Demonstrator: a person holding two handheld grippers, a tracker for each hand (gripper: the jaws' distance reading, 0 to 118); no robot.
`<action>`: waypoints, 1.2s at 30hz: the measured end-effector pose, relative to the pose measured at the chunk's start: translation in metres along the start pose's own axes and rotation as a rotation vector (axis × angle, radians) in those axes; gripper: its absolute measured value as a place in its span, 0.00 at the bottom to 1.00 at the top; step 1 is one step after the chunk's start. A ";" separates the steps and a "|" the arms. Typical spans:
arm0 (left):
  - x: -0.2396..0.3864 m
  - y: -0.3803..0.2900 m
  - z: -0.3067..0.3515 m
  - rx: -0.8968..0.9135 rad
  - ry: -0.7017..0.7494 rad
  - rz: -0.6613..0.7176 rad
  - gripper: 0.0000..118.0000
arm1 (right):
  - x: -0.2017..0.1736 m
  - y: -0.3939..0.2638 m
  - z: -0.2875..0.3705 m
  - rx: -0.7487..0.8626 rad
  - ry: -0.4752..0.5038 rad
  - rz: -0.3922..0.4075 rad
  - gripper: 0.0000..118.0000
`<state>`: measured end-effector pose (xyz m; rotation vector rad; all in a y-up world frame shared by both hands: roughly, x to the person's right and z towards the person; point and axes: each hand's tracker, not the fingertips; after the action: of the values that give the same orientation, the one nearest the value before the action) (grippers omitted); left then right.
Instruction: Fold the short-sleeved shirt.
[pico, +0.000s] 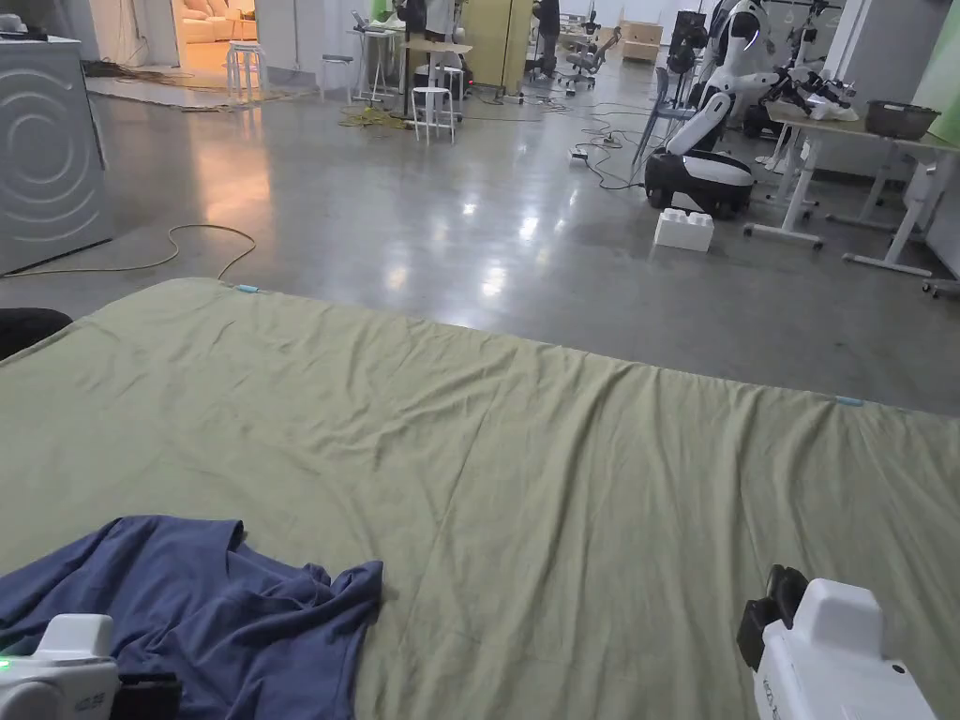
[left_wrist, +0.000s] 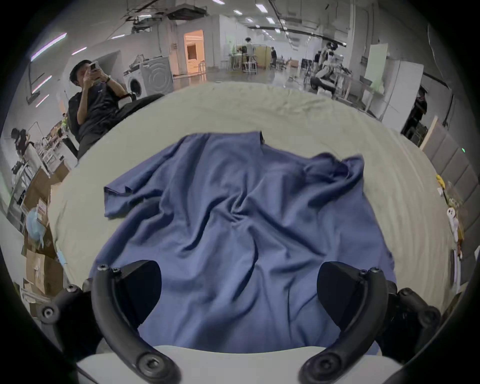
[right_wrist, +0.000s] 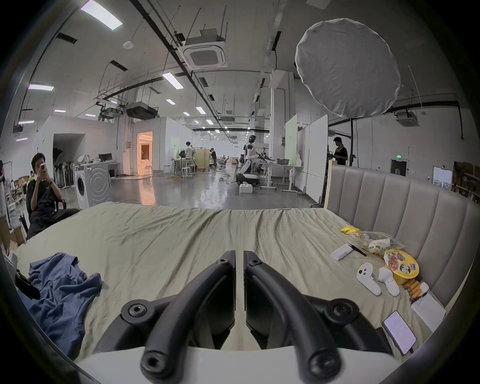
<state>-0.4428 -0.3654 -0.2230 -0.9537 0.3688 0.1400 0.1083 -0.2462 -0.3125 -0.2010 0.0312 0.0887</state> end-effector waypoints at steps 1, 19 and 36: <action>0.001 -0.003 -0.007 -0.011 -0.055 0.034 1.00 | -0.001 -0.001 -0.001 -0.001 0.003 0.007 0.05; 0.036 -0.024 -0.026 0.015 0.016 -0.018 0.06 | -0.008 -0.014 -0.001 -0.043 0.006 0.033 0.05; 0.051 0.068 0.101 0.463 -0.158 0.086 0.03 | 0.001 0.007 0.016 0.027 0.002 0.000 0.05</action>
<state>-0.3893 -0.2466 -0.2414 -0.4663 0.2791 0.1968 0.1093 -0.2363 -0.2977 -0.1741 0.0343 0.0878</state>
